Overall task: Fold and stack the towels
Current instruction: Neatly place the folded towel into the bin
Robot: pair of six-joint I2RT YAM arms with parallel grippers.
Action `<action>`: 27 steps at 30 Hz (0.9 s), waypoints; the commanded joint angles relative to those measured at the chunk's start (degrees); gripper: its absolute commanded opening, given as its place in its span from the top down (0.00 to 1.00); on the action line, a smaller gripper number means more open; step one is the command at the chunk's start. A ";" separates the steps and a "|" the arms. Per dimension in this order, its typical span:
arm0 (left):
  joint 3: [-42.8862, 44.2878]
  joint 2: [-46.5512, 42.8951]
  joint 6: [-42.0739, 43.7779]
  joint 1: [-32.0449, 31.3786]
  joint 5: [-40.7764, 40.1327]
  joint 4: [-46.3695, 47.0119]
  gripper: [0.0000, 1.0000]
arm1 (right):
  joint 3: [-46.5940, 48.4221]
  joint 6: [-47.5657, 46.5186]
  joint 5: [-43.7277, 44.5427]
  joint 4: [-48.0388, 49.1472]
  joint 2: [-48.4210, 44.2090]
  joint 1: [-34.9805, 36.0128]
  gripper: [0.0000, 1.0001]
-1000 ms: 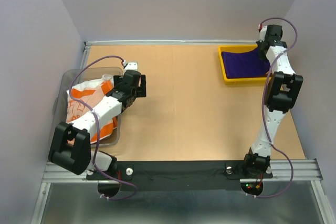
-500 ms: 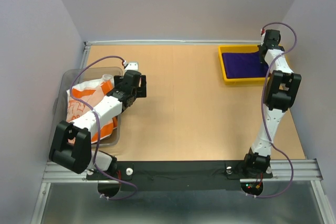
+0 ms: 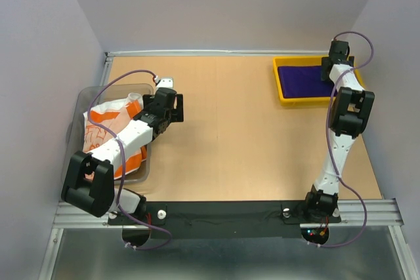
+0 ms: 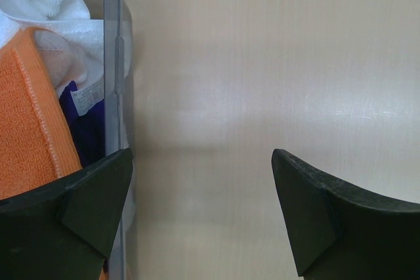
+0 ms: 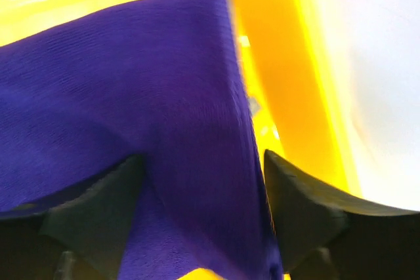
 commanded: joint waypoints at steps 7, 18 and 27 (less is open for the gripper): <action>1.17 -7.67 0.37 0.30 -0.41 0.92 0.02 | -3.15 13.51 13.11 3.80 -14.97 -2.92 0.09; -1.89 -24.90 -0.68 0.39 -2.51 2.06 0.01 | -31.69 25.37 -2.35 3.27 -49.32 -2.92 0.00; -9.10 -46.69 -2.18 0.39 -8.58 3.91 0.01 | -51.13 28.19 -18.26 1.52 -88.14 -2.92 0.00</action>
